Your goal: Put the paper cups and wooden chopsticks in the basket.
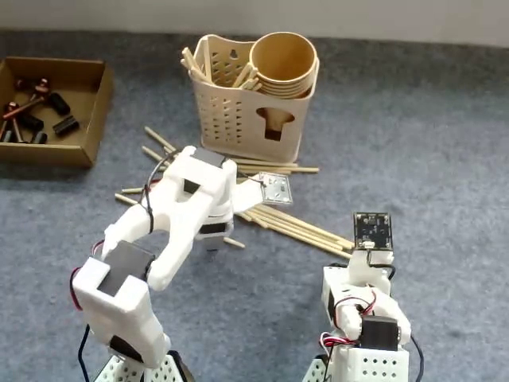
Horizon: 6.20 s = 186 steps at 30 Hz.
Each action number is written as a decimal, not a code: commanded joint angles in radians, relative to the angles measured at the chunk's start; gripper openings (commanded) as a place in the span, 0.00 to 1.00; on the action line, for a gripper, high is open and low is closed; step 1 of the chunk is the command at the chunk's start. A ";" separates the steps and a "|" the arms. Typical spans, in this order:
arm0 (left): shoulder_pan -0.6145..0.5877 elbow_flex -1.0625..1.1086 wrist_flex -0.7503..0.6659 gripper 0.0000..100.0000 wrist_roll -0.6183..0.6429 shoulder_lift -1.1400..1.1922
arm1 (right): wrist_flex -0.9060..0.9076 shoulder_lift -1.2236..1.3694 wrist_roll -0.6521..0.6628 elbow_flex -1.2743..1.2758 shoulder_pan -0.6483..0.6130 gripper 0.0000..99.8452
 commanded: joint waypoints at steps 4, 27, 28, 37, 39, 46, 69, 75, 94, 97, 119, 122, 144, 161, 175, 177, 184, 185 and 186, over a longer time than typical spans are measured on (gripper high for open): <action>-0.010 -0.030 -0.043 0.14 0.008 0.039 | -0.008 -0.005 -0.002 0.127 0.012 0.01; 0.007 -0.068 0.285 0.02 0.012 -0.225 | -0.008 -0.005 -0.002 0.127 0.012 0.01; 0.007 -0.071 0.305 0.02 0.014 -0.245 | -0.008 -0.005 -0.002 0.127 0.012 0.01; 0.007 -0.073 0.315 0.00 0.086 -0.398 | -0.008 -0.005 -0.002 0.127 0.012 0.01; 0.007 -0.074 0.310 0.00 0.146 -0.438 | -0.008 -0.005 -0.002 0.127 0.012 0.01; -0.013 -0.148 0.155 0.01 0.427 -0.549 | -0.008 -0.005 -0.002 0.127 0.012 0.01; -0.059 -0.644 -0.155 0.01 0.951 -0.559 | -0.008 -0.005 -0.002 0.127 0.012 0.01; -0.113 -0.639 -0.310 0.01 1.062 -0.558 | -0.007 -0.005 -0.002 0.127 0.012 0.01; -0.154 -0.479 -0.836 0.01 1.200 -0.555 | -0.010 -0.005 -0.002 0.127 0.012 0.01; -0.156 -0.407 -0.919 0.01 1.195 -0.555 | -0.010 -0.005 -0.002 0.127 0.012 0.01; -0.150 -0.216 -0.927 0.09 1.083 -0.555 | -0.010 -0.005 -0.002 0.127 0.012 0.01; -0.156 -0.216 -0.898 0.10 1.082 -0.555 | -0.010 -0.005 -0.002 0.127 0.012 0.01; -0.108 -0.380 -0.328 0.11 0.862 -0.567 | -0.010 -0.005 -0.002 0.127 0.012 0.01; 0.127 -0.374 0.078 0.08 0.430 -0.641 | -0.010 -0.005 -0.002 0.127 0.012 0.01; 0.145 -0.216 0.121 0.08 0.063 -0.390 | -0.010 -0.005 -0.002 0.127 0.013 0.01; 0.145 -0.216 0.121 0.08 0.051 -0.364 | -0.010 -0.005 -0.002 0.127 0.013 0.01; 0.119 -0.216 0.118 0.15 0.049 -0.257 | -0.016 -0.005 -0.002 0.127 0.050 0.01; 0.117 -0.216 0.118 0.15 0.048 -0.243 | -0.024 -0.005 -0.002 0.127 0.061 0.01; 0.116 -0.216 0.117 0.15 0.048 -0.228 | -0.031 -0.005 -0.002 0.127 0.073 0.01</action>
